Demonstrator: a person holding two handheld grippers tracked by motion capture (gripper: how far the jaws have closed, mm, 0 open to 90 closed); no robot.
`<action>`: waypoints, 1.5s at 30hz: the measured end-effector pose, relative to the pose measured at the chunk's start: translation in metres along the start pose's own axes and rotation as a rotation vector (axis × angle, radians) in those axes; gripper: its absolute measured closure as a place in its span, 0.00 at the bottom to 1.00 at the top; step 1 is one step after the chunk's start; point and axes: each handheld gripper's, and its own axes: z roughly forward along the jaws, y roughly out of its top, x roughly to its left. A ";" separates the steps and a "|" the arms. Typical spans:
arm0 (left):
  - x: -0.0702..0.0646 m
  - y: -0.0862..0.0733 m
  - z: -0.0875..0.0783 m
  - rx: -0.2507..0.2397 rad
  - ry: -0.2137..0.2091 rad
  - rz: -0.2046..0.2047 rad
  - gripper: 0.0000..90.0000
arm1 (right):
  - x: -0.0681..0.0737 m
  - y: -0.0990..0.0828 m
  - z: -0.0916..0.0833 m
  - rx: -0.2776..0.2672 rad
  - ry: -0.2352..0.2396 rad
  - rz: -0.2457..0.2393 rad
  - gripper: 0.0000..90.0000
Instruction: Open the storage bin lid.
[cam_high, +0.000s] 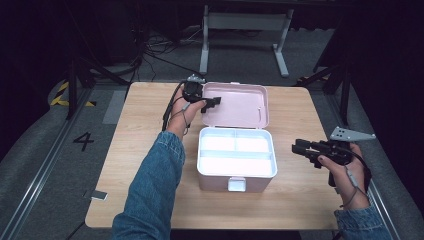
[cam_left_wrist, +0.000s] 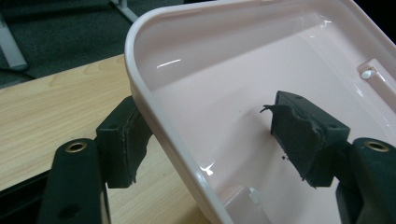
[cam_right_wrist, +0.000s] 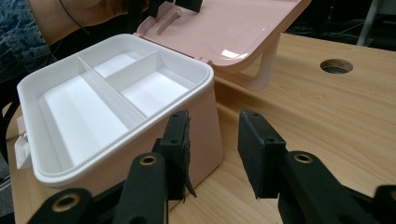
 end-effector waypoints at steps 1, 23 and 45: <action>0.000 0.000 0.000 0.000 0.000 0.000 0.33 | 0.000 0.000 0.000 0.000 0.000 0.000 0.72; 0.003 -0.009 0.004 0.090 0.056 -0.062 0.27 | 0.000 0.000 0.002 0.008 0.006 0.009 0.70; -0.009 -0.005 -0.038 0.007 0.050 0.020 0.26 | -0.010 0.006 0.014 0.014 0.011 0.012 0.67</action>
